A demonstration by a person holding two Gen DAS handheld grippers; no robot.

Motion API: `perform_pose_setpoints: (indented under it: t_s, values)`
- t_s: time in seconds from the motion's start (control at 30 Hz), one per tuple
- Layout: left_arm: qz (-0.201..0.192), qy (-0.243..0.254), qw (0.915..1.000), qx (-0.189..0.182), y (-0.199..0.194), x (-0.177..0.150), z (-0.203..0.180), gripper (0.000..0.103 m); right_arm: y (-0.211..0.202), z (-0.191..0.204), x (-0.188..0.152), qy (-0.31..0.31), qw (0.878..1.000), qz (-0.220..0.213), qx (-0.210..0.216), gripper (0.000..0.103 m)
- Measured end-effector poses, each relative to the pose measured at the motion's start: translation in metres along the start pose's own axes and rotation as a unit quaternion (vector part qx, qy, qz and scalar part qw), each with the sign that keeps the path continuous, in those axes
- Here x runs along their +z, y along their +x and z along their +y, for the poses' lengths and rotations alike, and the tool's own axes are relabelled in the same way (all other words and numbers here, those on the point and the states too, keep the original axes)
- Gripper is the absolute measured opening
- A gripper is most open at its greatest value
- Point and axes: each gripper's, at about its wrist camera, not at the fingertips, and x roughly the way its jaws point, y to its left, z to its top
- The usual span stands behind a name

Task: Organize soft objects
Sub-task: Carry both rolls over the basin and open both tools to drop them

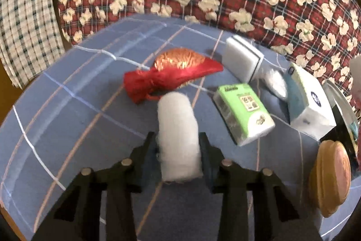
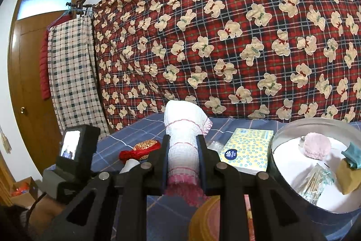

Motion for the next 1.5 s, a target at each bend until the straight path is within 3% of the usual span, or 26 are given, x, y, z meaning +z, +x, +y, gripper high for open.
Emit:
perform_pose_setpoints:
  t_s: [0.17, 0.47, 0.77, 0.97, 1.3, 1.5]
  values:
    - [-0.01, -0.034, 0.999, -0.026, -0.004, -0.002, 0.011, 0.03, -0.001, -0.002, 0.001, 0.008, 1.0, 0.002, 0.001, 0.024]
    - [-0.106, -0.023, 0.9935, -0.035, -0.046, 0.0, -0.004, 0.029, -0.008, -0.008, 0.002, 0.005, 1.0, -0.012, -0.003, 0.024]
    - [-0.152, 0.052, 0.9842, -0.075, -0.07, 0.0, -0.066, 0.029, -0.023, -0.03, 0.003, 0.014, 0.999, -0.029, -0.018, 0.024]
    - [-0.156, 0.088, 0.9788, -0.1, -0.07, -0.004, -0.109, 0.03, -0.033, -0.053, 0.005, 0.024, 0.998, -0.039, -0.042, 0.024]
    - [-0.163, 0.13, 0.9657, -0.155, -0.074, -0.01, -0.176, 0.03, -0.055, -0.105, 0.011, 0.03, 0.993, -0.053, -0.105, 0.024]
    - [-0.173, 0.165, 0.9522, -0.19, -0.082, -0.017, -0.223, 0.03, -0.073, -0.148, 0.013, 0.049, 0.985, -0.06, -0.152, 0.024]
